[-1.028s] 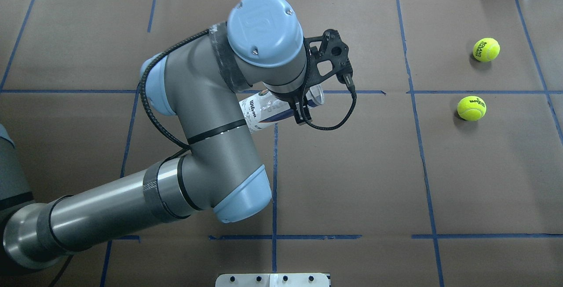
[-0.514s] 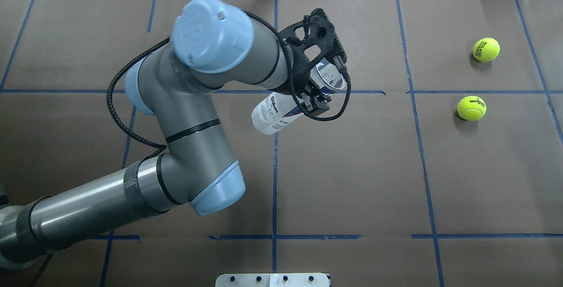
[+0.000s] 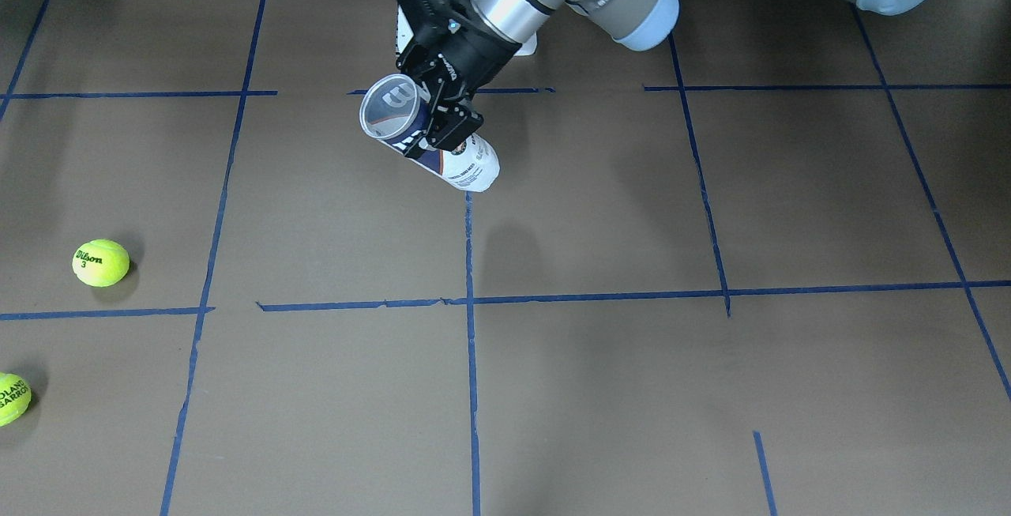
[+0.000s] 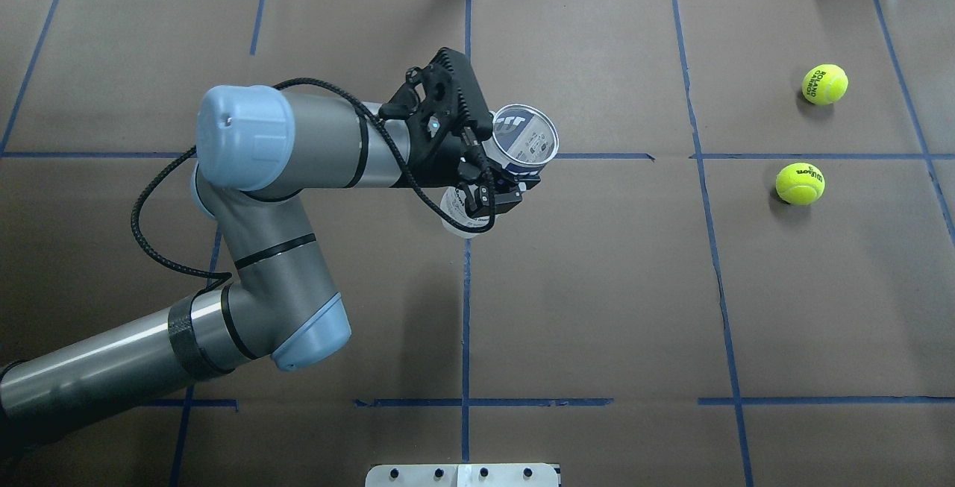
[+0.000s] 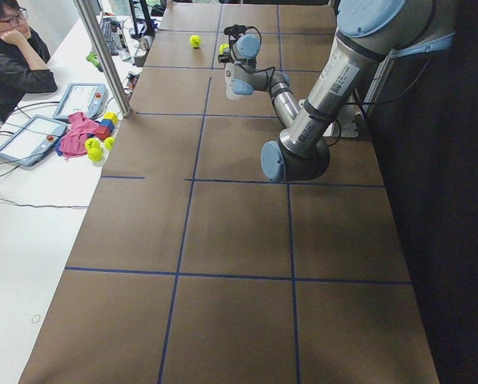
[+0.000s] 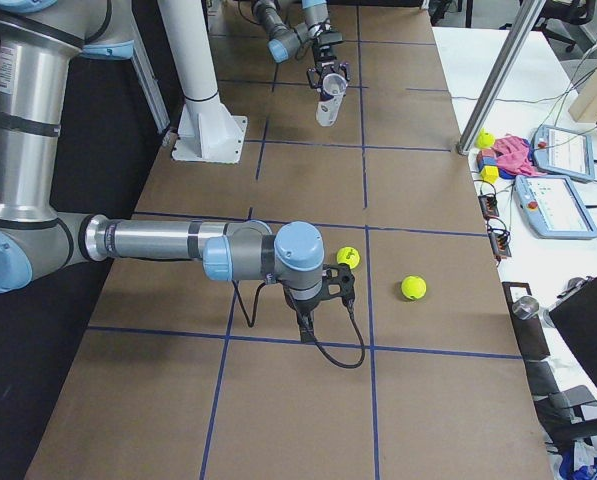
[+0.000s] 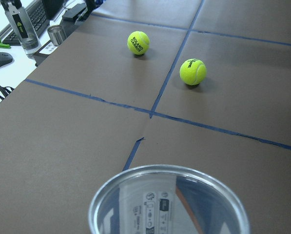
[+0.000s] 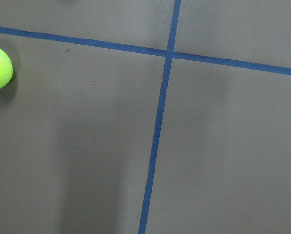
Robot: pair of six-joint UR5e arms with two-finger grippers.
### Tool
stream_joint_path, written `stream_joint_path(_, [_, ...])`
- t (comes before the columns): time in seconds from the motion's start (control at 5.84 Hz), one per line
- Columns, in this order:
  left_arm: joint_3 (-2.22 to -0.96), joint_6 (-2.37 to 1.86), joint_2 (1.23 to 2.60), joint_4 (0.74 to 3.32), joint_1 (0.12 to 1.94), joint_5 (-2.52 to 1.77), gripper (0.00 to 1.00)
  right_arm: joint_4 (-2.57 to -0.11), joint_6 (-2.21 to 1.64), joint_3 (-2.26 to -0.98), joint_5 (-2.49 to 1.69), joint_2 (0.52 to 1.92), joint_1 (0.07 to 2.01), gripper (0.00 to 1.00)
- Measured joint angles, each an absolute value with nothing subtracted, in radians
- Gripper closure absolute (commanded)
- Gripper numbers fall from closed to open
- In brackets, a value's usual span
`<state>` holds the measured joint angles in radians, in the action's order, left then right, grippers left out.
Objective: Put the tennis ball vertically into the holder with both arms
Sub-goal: 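Lift the tube with the left gripper and turn it upright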
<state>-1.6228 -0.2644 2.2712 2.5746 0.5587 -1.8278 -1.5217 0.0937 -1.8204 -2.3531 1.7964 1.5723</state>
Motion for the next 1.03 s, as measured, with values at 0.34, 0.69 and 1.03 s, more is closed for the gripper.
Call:
stream_joint_path(0.34, [-1.514, -0.287, 2.261, 2.821, 0.548, -1.754, 0.33, -1.522, 0.095, -1.821, -2.353, 1.796, 1.572, 0.00])
stream_joint_path(0.69, [-1.384, -0.288, 2.262, 3.060, 0.500, -1.631, 0.33, -1.522, 0.095, -1.822, -2.353, 1.796, 1.572, 0.00])
stream_joint_path(1.03, [-1.248, -0.286, 2.261, 3.241, 0.474, -1.569, 0.33, -1.521, 0.095, -1.823, -2.353, 1.796, 1.572, 0.00])
